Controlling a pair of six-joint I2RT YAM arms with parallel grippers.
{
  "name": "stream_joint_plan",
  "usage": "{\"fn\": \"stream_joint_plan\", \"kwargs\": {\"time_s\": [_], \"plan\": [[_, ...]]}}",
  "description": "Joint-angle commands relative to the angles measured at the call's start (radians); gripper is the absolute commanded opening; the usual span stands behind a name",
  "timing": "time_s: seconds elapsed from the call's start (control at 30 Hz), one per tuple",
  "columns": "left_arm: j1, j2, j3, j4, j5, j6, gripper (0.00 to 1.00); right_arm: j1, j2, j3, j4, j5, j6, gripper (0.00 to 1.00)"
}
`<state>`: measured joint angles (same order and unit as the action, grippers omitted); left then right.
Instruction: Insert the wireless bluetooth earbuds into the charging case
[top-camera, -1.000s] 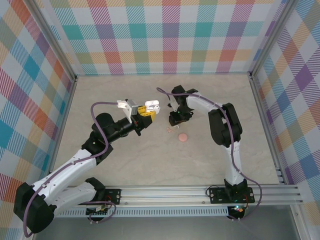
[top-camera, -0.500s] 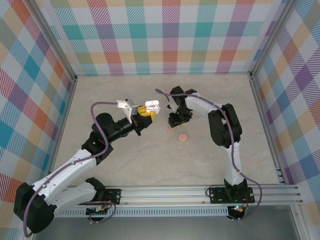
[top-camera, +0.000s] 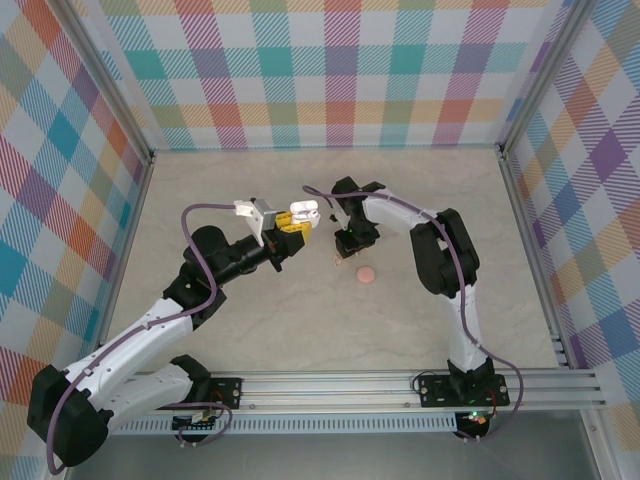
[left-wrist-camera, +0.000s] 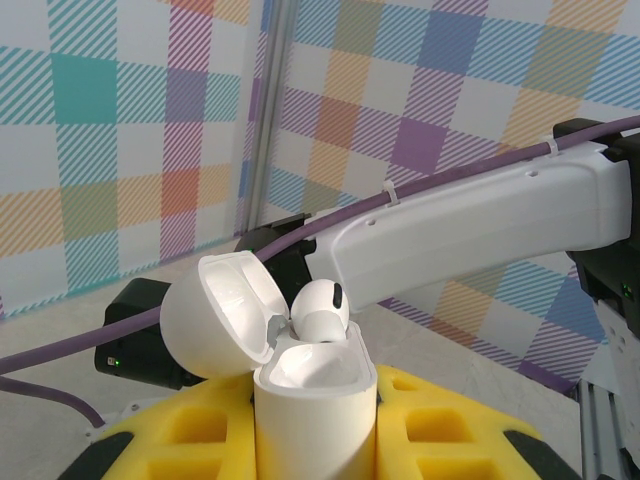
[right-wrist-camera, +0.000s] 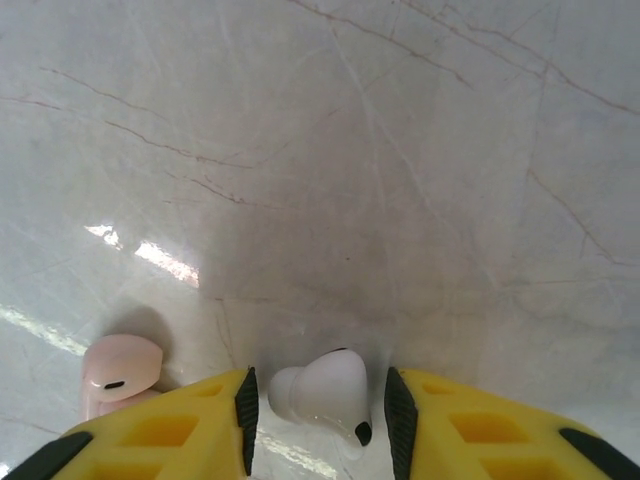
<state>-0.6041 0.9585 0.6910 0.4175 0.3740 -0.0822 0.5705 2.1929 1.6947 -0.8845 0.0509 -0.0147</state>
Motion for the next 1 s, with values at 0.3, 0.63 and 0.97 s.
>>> {"fn": "stream_joint_plan", "kwargs": {"time_s": [0.3, 0.63, 0.97], "plan": [[0.011, -0.018, 0.027, 0.027, -0.003, -0.001, 0.01, 0.006, 0.040, -0.001, -0.014, 0.067, 0.024, 0.31], [0.012, -0.030, 0.022, 0.016, -0.011, 0.002, 0.01, -0.032, -0.051, -0.057, 0.072, -0.035, 0.043, 0.26], [0.015, 0.002, 0.015, 0.004, -0.086, -0.028, 0.01, -0.150, -0.215, -0.212, 0.227, -0.263, 0.098, 0.27]]}}
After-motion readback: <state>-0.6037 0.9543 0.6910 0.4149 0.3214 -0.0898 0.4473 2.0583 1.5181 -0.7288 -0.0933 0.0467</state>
